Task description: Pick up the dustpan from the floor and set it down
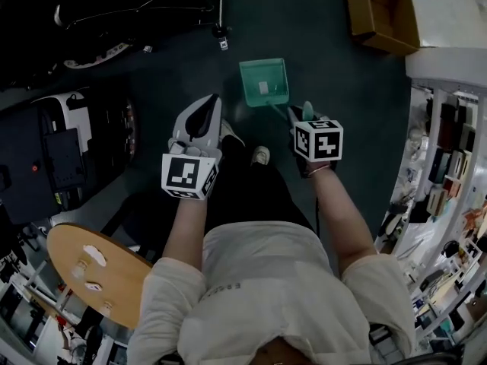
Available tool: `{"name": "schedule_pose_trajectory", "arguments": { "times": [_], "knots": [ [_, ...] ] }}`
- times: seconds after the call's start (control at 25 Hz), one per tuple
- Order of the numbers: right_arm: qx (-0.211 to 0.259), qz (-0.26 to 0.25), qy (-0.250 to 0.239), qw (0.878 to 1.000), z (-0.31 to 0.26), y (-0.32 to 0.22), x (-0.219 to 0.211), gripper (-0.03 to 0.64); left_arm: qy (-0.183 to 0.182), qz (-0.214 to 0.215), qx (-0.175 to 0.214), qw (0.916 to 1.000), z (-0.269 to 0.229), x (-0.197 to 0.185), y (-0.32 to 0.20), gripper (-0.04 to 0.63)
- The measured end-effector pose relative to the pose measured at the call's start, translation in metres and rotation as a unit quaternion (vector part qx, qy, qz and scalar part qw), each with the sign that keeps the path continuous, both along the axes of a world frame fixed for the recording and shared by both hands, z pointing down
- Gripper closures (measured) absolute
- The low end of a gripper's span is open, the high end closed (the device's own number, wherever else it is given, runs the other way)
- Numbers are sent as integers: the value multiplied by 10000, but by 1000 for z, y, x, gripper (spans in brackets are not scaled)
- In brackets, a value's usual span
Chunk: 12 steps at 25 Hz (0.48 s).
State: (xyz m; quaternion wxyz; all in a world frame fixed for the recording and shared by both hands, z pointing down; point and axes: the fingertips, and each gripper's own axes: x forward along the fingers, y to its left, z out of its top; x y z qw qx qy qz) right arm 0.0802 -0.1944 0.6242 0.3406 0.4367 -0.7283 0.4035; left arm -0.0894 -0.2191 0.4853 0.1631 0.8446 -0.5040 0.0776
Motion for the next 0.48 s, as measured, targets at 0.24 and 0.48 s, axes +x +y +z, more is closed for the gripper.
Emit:
{"name": "schedule_pose_trajectory", "arguments": {
  "times": [0.24,0.48],
  "knots": [
    [526,-20,-184,9984,-81,43,21,614,-52,185,239,9995,-43,24,56,588],
    [923,-190,-261,9952,-131,81,40,614,-169,322,557,9978,-75,42,96,588]
  ]
}}
